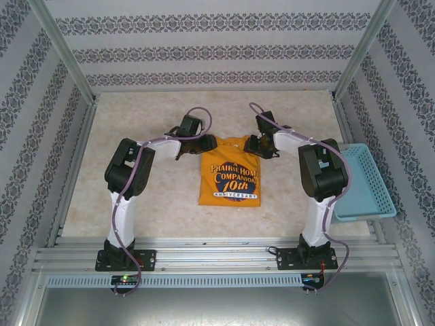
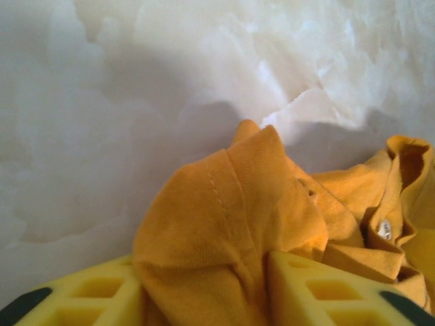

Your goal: Fold the inside-out t-shirt

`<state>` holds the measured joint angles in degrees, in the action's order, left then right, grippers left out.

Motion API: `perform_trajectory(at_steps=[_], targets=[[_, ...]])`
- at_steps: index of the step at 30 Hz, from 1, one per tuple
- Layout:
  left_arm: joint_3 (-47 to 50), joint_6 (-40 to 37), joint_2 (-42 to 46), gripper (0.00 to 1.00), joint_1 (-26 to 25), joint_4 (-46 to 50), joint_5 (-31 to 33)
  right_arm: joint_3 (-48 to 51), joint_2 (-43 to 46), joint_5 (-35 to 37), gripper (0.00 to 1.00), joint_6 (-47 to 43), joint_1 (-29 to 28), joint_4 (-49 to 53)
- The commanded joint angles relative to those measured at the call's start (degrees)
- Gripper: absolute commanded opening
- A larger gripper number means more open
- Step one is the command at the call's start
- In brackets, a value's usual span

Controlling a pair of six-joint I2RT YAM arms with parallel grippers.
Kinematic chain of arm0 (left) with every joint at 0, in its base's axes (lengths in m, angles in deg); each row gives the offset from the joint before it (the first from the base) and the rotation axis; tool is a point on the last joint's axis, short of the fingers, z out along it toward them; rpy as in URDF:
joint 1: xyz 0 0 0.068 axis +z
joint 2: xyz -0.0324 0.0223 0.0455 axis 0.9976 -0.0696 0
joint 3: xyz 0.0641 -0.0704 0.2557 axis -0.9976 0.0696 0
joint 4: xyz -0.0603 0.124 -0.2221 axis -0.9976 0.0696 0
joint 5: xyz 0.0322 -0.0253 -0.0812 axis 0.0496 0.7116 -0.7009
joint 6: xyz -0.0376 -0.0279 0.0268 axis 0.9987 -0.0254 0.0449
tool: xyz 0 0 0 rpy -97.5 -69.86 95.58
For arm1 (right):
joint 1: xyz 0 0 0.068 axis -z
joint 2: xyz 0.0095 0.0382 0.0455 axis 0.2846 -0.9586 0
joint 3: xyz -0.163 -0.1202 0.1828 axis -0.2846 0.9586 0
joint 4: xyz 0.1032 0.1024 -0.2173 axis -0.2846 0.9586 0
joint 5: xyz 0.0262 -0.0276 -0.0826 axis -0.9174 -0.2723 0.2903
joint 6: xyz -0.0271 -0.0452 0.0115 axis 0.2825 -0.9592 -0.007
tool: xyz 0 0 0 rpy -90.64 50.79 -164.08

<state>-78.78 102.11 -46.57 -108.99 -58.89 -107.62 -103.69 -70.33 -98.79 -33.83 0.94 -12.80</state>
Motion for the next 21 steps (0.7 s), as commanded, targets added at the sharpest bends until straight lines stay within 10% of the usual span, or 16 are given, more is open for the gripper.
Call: perform_trajectory(at_steps=[1, 10, 21], targets=[[-0.1, -0.7, -1.0, 0.35, -0.75, 1.14, -1.98, -1.92, -3.92, -6.86, 0.35, -0.38, -2.33, -5.17], [12.56, 1.45, 10.16, 0.0, -0.76, -15.93, -3.76, 0.45, -0.97, -11.2, 0.04, -3.83, -4.37, -8.91], [34.34, 2.19, 29.75, 0.0, -0.75, -30.9, 0.42, 14.38, 12.4, -16.33, 0.0, -4.42, -3.11, -21.26]])
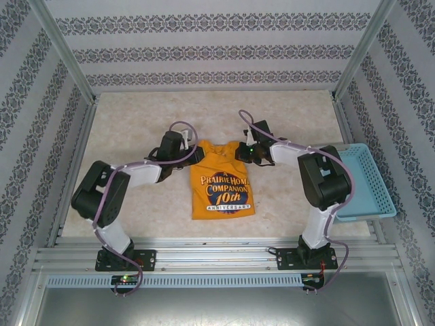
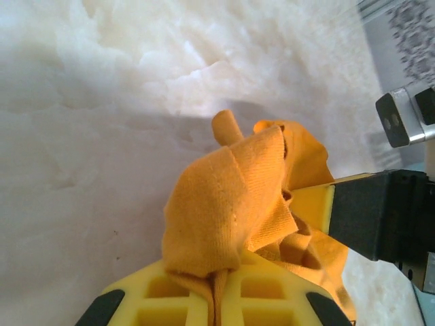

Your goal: Fold the inside-out t-shirt

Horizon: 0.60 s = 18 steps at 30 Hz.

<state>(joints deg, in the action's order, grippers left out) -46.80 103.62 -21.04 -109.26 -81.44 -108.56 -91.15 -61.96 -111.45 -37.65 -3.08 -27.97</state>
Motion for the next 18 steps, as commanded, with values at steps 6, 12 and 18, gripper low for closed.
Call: perform_trajectory(at_steps=[6, 12, 18], targets=[[3.38, 0.24, 11.07, 0.0, -0.24, -7.26, 2.34, 4.45, 8.11, -11.24, 0.0, 3.38, 2.38, -15.59], [0.81, -1.66, 13.93, 0.0, 0.71, -6.21, 3.62, 3.56, 12.25, -9.99, 0.0, 2.51, 2.47, -18.36], [-4.39, -7.01, 11.89, 0.0, 2.64, -12.12, 2.7, -4.78, 11.23, -9.17, 0.0, 0.79, 3.0, -18.65]])
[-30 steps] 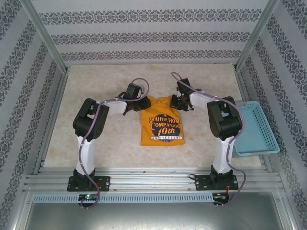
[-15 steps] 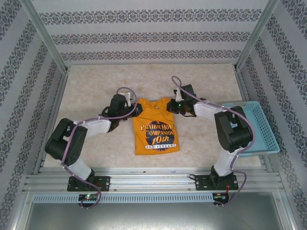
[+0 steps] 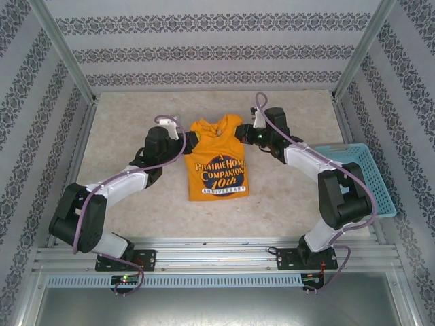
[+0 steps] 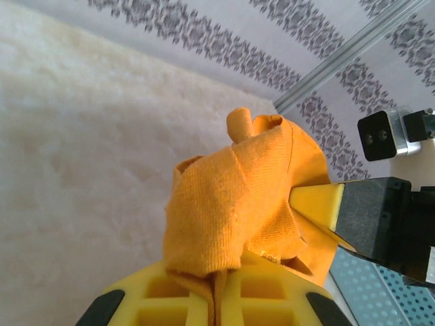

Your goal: Fold the inside-out t-shirt

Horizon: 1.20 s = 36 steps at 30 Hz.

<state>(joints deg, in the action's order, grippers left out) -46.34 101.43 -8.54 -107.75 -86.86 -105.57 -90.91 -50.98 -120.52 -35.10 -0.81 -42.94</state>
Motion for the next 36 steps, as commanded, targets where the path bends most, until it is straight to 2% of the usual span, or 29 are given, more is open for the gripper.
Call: perform_trajectory(at_steps=[1, 5, 8, 11, 13, 16, 24, 30, 36], targets=[[-6.72, -6.84, -1.56, 0.0, 1.48, -6.6, -0.66, -7.25, -0.87, -0.51, 0.0, -2.37, 0.84, -3.81], [-14.13, -10.59, -7.56, 0.0, 4.93, -8.08, -5.52, -17.3, -7.13, -0.39, 0.0, -2.87, 1.77, -2.06], [-17.35, -10.7, -12.23, 0.0, 7.51, -12.86, -9.07, -22.0, -11.97, -0.02, 0.0, -2.25, 2.39, -6.0], [-19.3, -11.88, -16.53, 0.0, 9.39, -15.54, -11.57, -25.85, -15.67, 0.69, 0.0, -4.1, 2.33, -6.85], [-17.88, -11.29, -18.35, 0.0, 10.43, -21.11, -14.26, -26.72, -17.11, -0.15, 0.0, -4.97, 2.34, -7.48], [-13.42, -9.81, -19.46, 0.0, 10.99, -30.92, -17.65, -22.88, -16.38, -0.92, 0.0, -5.81, 1.86, -11.5], [0.01, -6.29, -13.52, 0.0, 10.45, -41.45, -20.06, -7.29, -8.05, -2.37, 0.0, -7.35, 0.67, -19.95], [9.85, -3.93, -6.1, 0.0, 7.76, -43.07, -19.55, 5.1, -0.47, -0.86, 0.0, -7.45, -1.52, -23.6], [19.59, -4.99, 3.94, 0.0, 2.42, -35.69, -15.57, 15.96, 7.25, 1.93, 0.0, -6.77, -4.09, -24.87]])
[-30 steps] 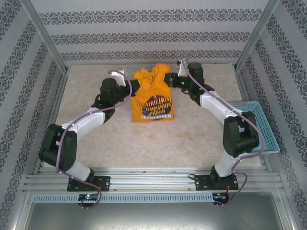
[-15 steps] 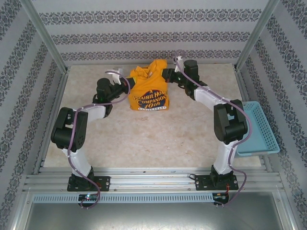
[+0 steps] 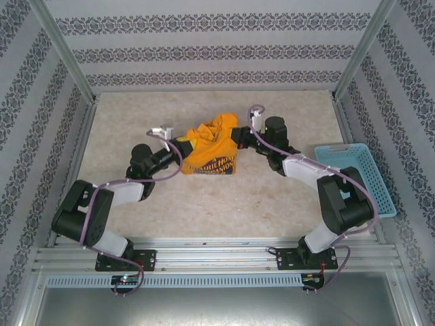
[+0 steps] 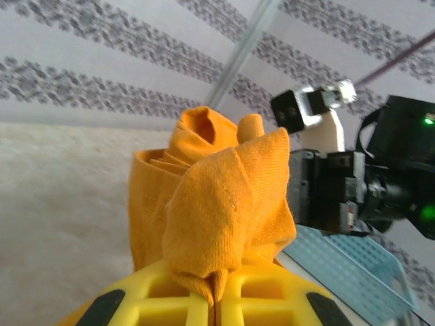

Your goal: Fold the inside-out t-shirt

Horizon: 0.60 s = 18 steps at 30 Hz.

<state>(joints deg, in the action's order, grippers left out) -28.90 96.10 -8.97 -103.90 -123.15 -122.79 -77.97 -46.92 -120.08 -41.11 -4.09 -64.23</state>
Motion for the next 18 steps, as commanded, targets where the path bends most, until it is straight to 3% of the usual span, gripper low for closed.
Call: perform_trajectory(at_steps=[1, 5, 9, 12, 18], targets=[[2.8, 0.35, 7.13, 0.0, -1.71, 4.01, 2.71, 4.4, 4.6, 1.65, 0.0, -0.69, -1.11, -3.32], [2.41, -3.67, 20.01, 0.0, -4.27, 22.36, 9.51, 7.17, 10.87, 2.58, 0.0, -1.76, -1.52, -0.12], [-0.17, -4.63, 28.38, 0.0, -5.37, 34.02, 12.43, 8.24, 16.68, 3.26, 0.0, -3.52, -1.61, 2.81], [-0.9, -4.3, 32.06, 0.0, -5.9, 38.38, 12.75, 9.26, 21.31, 1.74, 0.0, -4.41, -1.9, 3.95], [-1.31, 4.02, 36.16, 0.0, -8.54, 42.15, 10.84, 9.07, 29.36, -0.9, 0.0, -5.45, -4.89, 13.95]])
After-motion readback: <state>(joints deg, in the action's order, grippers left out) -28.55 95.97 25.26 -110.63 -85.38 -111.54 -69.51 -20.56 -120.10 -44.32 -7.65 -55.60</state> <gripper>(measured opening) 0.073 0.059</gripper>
